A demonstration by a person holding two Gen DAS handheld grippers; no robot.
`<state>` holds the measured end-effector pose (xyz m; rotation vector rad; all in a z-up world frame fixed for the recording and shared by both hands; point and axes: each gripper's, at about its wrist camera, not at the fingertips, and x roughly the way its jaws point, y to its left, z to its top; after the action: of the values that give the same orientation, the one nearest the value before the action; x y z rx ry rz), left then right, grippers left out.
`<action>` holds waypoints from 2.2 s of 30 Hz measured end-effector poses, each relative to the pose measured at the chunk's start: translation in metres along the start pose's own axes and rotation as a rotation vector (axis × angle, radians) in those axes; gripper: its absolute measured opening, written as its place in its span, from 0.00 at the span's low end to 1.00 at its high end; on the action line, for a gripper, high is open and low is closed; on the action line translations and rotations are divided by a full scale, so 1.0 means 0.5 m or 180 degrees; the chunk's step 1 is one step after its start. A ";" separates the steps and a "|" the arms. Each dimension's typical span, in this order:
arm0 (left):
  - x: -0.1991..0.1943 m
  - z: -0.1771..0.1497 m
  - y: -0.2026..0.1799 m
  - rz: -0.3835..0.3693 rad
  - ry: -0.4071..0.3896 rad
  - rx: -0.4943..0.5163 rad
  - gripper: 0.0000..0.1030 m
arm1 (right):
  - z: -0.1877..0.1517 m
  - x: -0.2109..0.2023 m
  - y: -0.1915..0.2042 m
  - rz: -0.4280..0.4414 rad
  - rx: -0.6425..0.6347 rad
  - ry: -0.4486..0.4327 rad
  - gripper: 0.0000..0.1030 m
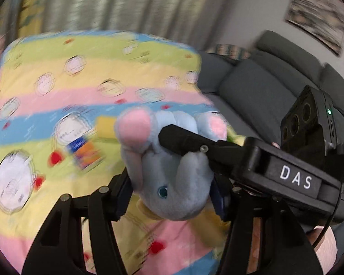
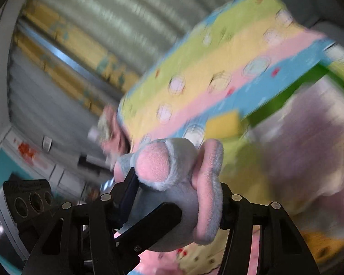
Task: Organize soft objects
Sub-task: 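Carry the elephant plush into the box and open the right tool, then lower the left tool onto the Tempo tissue pack and close on it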
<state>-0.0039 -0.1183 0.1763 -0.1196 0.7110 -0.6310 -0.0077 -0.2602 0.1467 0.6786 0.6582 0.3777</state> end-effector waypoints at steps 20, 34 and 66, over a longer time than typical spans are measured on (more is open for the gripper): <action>0.276 0.003 -0.126 -0.0701 0.0821 0.0173 0.57 | 0.061 -0.116 -0.276 -0.1039 0.1008 -0.0450 0.57; 0.142 0.002 -0.013 -0.0235 0.0557 0.0095 0.77 | 0.052 -0.141 -0.258 -0.1526 0.0896 -0.0693 0.80; 0.239 -0.021 0.358 0.1094 0.0535 -0.1343 0.35 | 0.028 -0.147 -0.068 -0.1711 -0.0124 -0.1105 0.90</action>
<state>0.1483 -0.0413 0.0446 -0.3285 0.9957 -0.1560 -0.0487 -0.3295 0.1637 0.4887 0.4748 -0.2219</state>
